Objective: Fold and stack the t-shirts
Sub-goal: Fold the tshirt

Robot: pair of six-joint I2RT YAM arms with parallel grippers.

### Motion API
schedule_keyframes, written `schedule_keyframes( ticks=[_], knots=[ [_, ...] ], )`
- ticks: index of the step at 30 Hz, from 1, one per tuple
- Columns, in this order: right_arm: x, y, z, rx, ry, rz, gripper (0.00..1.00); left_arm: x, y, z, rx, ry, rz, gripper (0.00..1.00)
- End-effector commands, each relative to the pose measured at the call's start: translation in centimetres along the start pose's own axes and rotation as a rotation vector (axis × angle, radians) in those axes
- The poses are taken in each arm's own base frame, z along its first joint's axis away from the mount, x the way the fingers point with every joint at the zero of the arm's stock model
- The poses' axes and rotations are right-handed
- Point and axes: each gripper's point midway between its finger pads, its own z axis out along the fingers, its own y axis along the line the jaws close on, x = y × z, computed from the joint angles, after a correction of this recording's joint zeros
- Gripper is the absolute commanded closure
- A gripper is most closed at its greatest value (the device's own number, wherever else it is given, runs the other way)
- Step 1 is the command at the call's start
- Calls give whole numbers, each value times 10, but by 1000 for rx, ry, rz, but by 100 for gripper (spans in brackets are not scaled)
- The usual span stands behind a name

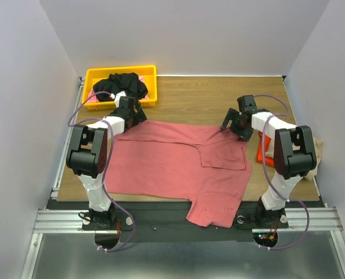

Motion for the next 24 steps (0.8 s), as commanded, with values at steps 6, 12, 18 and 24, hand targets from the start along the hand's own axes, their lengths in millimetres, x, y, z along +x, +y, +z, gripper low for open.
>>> schedule_keyframes(
  ticks=[6, 12, 18, 24],
  knots=[
    [-11, -26, 51, 80, 39, -45, 0, 7, 30, -2, -18, 14, -97, 4],
    [-40, -6, 62, 37, 3, -86, 0, -5, 31, 1, -46, 4, -104, 3],
    [-67, 14, 34, -30, -72, -126, 0, -20, 25, -4, -37, -17, -139, 3],
    [-74, 28, -43, -138, -179, -124, 0, -47, 46, -68, -129, -117, -222, 3]
  ],
)
